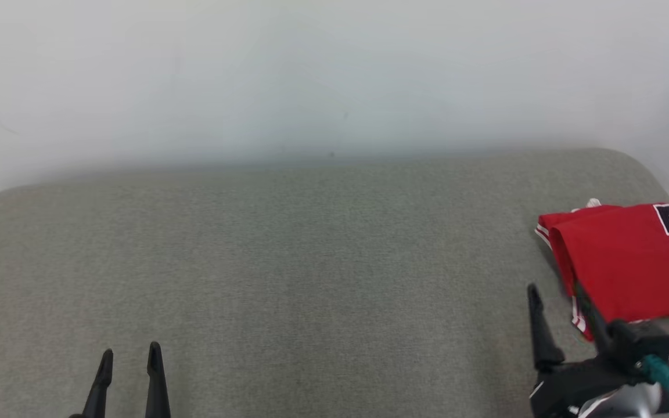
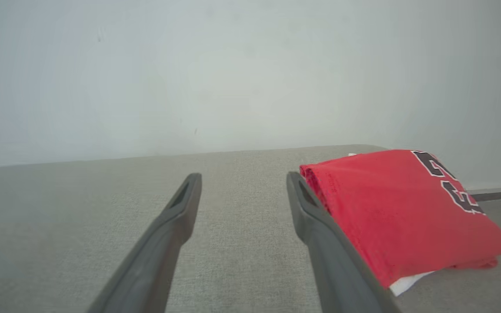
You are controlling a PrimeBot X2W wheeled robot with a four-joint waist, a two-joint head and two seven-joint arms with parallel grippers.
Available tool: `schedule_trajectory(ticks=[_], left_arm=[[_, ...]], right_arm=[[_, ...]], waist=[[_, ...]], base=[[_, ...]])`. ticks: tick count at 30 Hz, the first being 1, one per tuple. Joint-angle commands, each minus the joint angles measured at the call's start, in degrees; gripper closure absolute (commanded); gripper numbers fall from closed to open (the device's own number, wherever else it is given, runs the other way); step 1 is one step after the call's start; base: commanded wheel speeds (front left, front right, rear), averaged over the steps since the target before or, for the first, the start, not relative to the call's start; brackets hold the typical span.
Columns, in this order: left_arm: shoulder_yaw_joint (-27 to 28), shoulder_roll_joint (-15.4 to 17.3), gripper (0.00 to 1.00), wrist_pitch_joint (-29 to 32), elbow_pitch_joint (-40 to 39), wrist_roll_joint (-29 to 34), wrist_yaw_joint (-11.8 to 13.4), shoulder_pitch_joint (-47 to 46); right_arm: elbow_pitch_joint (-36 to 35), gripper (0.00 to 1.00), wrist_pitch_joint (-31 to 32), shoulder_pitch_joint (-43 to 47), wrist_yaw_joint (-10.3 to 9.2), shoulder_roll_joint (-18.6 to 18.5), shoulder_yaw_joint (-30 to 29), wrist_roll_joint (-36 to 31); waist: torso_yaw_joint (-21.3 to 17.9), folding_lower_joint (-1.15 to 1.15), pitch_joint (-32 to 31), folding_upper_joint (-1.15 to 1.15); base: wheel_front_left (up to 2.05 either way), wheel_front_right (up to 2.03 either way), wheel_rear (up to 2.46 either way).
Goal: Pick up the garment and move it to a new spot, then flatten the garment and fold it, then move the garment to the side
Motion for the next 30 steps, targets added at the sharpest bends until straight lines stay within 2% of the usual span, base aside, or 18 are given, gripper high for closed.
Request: schedule_trajectory(ticks=[1, 10, 30], left_arm=[[0.0, -0.4, 0.00, -0.2, 0.6, 0.3, -0.3, 1.1], [1.4, -0.8, 0.00, -0.2, 2.3, 0.5, -0.8, 2.1], [1.4, -0.9, 0.00, -0.2, 3.5, 0.3, -1.1, 1.8]], right_arm=[[-0.3, 0.00, -0.6, 1.5, -0.12, 0.6, 0.8, 0.6], [0.8, 0.00, -1.0, 4.9, -0.12, 1.8, 4.1, 1.2], [3.1, 0.00, -2.3, 3.9, -0.12, 1.8, 4.4, 3.6]], waist=[[2.1, 0.02, -1.7, 0.01], [4.1, 0.02, -3.3, 0.01], [4.4, 0.02, -2.2, 0.01]], base=[[0.00, 0.00, 0.00], [0.00, 0.00, 0.00], [0.00, 0.00, 0.00]])
